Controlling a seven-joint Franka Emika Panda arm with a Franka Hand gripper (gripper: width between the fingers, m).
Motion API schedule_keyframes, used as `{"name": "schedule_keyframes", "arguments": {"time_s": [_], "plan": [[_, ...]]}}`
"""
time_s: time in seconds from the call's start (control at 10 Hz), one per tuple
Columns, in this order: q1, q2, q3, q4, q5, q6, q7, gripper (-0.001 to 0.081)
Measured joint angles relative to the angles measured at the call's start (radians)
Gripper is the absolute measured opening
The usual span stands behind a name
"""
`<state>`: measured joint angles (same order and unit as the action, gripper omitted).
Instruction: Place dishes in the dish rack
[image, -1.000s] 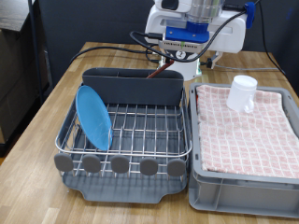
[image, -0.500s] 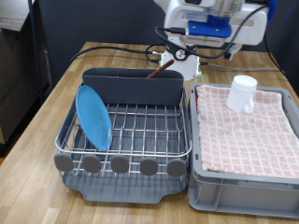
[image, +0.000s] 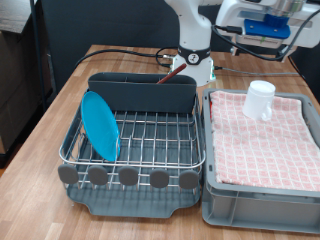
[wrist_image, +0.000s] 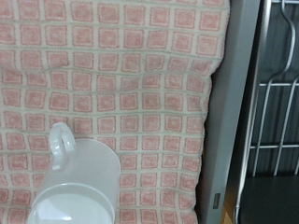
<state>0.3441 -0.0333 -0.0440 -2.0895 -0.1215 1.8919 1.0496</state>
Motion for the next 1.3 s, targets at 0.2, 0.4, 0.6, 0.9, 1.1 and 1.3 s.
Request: {"name": "schedule_keyframes", "arguments": {"time_s": [0.2,0.4,0.6,0.9,1.1,1.3], "plan": [[0.01,0.001,0.025,0.0,0.0,0.01,0.028,0.0803],[0.014,0.003,0.043,0.002,0.006,0.009,0.05,0.0803],[0.015,0.018,0.056,0.002,0.011,0.004,0.046,0.0803],[0.016,0.082,0.081,0.002,0.041,0.005,0.011,0.0803],[0.016,0.132,0.096,-0.013,0.041,0.04,0.011,0.0803],[0.016,0.176,0.105,-0.044,0.043,0.099,-0.006,0.0803]]}}
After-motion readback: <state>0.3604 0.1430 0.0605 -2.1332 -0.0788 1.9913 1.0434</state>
